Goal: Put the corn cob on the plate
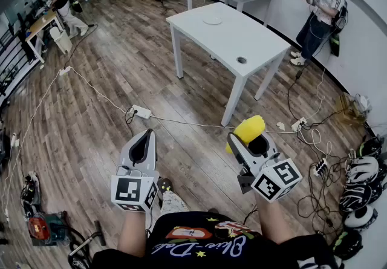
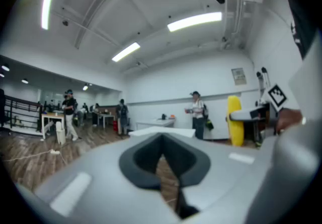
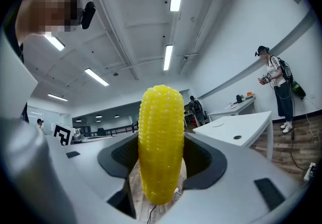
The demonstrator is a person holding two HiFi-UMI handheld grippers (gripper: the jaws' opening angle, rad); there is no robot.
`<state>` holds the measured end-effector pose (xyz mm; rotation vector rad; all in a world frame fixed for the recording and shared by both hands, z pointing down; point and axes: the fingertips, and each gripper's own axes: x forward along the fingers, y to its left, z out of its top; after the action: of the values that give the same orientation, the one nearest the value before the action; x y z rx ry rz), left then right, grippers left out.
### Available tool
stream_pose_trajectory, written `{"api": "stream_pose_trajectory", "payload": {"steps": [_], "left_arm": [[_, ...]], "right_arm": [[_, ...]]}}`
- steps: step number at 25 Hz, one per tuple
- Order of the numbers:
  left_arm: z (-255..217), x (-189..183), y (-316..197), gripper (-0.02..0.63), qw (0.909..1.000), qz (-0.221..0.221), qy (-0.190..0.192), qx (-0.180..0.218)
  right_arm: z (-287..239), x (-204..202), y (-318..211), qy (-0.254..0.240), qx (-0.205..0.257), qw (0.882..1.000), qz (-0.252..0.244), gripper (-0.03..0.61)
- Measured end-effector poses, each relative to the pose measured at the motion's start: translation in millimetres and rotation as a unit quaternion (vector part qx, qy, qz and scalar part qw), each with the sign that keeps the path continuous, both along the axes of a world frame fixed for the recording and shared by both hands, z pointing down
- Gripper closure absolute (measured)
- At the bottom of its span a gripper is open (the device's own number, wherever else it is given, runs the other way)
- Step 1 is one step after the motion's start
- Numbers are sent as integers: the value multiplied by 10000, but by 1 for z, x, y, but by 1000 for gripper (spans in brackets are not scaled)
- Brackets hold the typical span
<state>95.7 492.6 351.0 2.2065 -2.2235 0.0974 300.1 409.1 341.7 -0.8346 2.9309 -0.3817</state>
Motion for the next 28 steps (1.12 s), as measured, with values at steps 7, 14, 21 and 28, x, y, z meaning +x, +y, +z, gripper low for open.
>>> {"api": "stream_pose_trajectory", "payload": {"steps": [7, 14, 21, 28], "left_arm": [[-3, -114, -41, 616, 9999, 49, -110, -2], [-3, -214, -70, 617, 9999, 142, -75, 22], [8, -250, -141, 616, 9992, 405, -23, -57], [13, -257, -251, 615, 9979, 589, -153, -212]], "right_arm": [[-7, -112, -45, -16, 3, 9999, 135, 314], [-3, -196, -70, -71, -40, 9993, 375, 314], [11, -223, -118, 114, -199, 9979, 609, 314], [18, -224, -235, -53, -209, 9962, 841, 314]]}}
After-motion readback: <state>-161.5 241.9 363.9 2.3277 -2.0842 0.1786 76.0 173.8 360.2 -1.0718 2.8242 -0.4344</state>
